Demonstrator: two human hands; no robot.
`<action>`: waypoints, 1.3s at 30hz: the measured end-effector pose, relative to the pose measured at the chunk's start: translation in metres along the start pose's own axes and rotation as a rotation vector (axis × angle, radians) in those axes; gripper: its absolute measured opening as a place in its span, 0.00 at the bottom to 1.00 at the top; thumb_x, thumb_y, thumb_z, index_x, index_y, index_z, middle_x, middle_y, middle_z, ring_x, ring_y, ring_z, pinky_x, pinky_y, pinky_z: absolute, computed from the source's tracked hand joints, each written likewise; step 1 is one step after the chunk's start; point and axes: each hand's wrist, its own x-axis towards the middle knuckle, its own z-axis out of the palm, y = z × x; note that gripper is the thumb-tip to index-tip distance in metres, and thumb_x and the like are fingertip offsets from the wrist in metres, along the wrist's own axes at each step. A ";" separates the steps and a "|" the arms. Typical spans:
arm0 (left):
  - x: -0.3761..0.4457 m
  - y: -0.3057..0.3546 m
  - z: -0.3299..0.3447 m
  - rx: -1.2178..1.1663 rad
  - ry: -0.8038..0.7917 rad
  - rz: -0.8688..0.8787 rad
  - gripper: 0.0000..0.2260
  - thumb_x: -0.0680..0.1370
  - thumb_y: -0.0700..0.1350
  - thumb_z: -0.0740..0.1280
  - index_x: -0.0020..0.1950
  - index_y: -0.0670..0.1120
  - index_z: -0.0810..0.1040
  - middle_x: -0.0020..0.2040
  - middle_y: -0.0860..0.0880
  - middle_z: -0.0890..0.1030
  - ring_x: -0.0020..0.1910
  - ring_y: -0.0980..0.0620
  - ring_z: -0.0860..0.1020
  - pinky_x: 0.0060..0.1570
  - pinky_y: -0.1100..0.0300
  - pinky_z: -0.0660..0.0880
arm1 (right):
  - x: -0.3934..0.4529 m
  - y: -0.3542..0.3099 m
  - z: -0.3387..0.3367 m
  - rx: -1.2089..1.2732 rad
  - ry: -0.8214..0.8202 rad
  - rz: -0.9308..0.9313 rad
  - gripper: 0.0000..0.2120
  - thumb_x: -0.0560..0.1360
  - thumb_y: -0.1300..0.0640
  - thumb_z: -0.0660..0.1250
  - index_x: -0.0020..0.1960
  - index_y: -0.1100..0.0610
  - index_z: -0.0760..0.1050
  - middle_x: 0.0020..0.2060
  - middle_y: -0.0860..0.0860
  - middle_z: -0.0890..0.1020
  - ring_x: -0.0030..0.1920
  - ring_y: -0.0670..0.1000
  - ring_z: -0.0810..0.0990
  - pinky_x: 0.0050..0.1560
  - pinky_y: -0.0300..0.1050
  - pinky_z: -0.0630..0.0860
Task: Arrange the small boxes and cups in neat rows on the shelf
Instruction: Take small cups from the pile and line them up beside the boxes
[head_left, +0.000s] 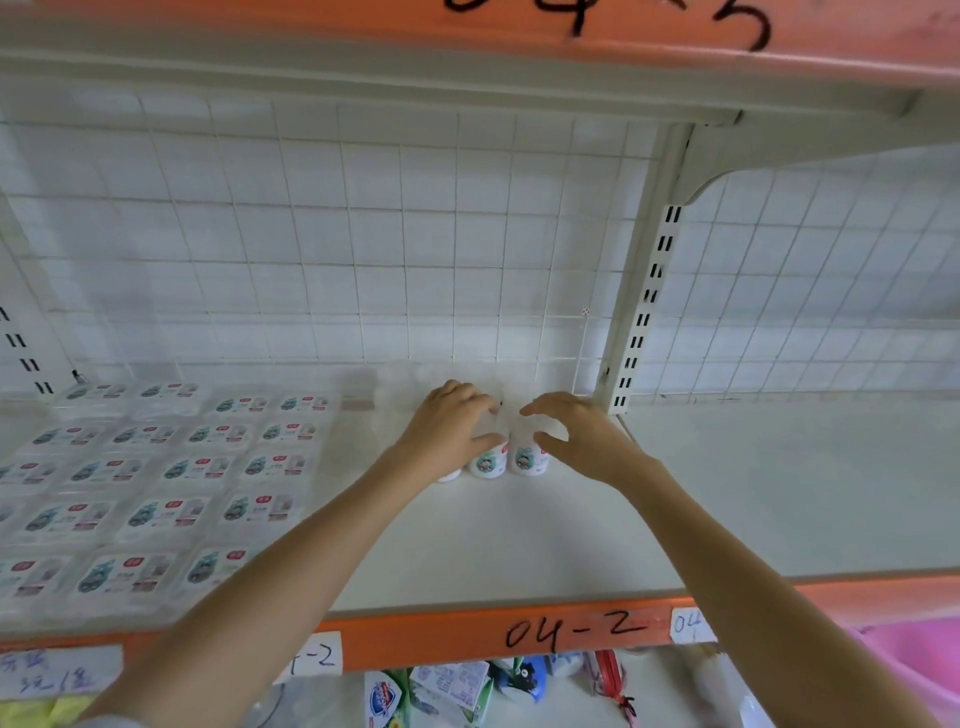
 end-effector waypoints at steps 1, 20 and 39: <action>0.000 -0.001 0.000 -0.029 -0.021 0.008 0.17 0.75 0.52 0.66 0.62 0.47 0.74 0.60 0.49 0.74 0.62 0.50 0.68 0.60 0.61 0.62 | 0.000 0.000 0.000 -0.005 0.006 0.001 0.16 0.76 0.58 0.64 0.63 0.51 0.73 0.63 0.49 0.73 0.62 0.48 0.72 0.59 0.34 0.63; -0.004 -0.003 -0.004 -0.086 -0.103 0.033 0.15 0.77 0.44 0.63 0.63 0.46 0.72 0.63 0.50 0.73 0.64 0.52 0.67 0.60 0.58 0.66 | -0.003 0.000 0.017 -0.053 0.150 0.010 0.15 0.75 0.53 0.66 0.61 0.55 0.74 0.59 0.52 0.75 0.58 0.54 0.73 0.56 0.44 0.70; -0.084 -0.010 -0.040 -0.095 0.162 0.051 0.19 0.71 0.56 0.57 0.53 0.46 0.77 0.49 0.52 0.77 0.47 0.51 0.77 0.46 0.58 0.72 | -0.070 -0.065 0.026 -0.037 0.345 0.035 0.21 0.75 0.51 0.65 0.67 0.55 0.69 0.60 0.49 0.76 0.61 0.51 0.71 0.56 0.41 0.69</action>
